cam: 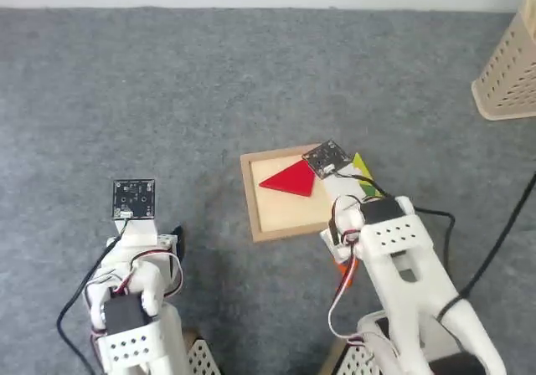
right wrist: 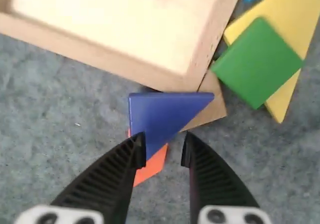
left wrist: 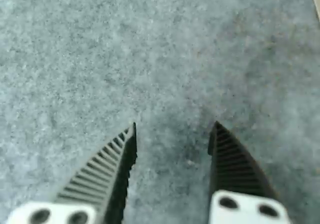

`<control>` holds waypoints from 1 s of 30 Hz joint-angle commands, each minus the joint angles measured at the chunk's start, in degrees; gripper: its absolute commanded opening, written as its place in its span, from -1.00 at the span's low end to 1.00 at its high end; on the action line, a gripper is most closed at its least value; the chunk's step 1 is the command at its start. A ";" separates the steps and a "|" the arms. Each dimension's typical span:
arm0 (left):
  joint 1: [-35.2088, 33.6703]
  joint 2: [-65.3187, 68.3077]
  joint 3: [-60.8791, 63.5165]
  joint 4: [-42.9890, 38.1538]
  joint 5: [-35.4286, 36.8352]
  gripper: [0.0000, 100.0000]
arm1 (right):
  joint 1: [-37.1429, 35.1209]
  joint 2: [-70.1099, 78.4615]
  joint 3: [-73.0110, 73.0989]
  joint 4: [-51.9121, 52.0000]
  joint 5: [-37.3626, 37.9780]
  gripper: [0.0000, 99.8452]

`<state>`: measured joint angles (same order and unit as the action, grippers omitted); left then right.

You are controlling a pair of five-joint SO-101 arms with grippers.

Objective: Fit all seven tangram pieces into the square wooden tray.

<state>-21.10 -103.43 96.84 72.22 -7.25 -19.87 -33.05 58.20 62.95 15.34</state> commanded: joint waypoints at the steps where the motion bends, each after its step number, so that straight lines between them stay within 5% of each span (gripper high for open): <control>1: -0.26 -0.88 -0.22 0.18 0.53 -0.55 | -0.57 -3.56 -0.44 -1.10 0.79 -0.75; 8: -0.26 -0.88 -0.22 0.18 0.53 -0.55 | -0.84 1.27 -11.60 -3.56 -0.09 -0.75; 15: -0.26 -0.88 -0.22 0.18 0.53 -0.55 | -3.47 26.24 -33.14 -4.26 -8.97 -0.75; 21: -0.26 -0.88 -0.22 0.18 0.53 -0.55 | -5.76 46.64 -47.65 -4.26 -13.01 -0.99; 30: -0.26 -0.88 -0.22 0.18 0.53 -0.55 | -5.49 60.26 -59.16 -4.35 -15.38 -0.97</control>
<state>-21.10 -103.43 96.84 72.22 -7.25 -25.67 23.91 3.25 59.43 0.84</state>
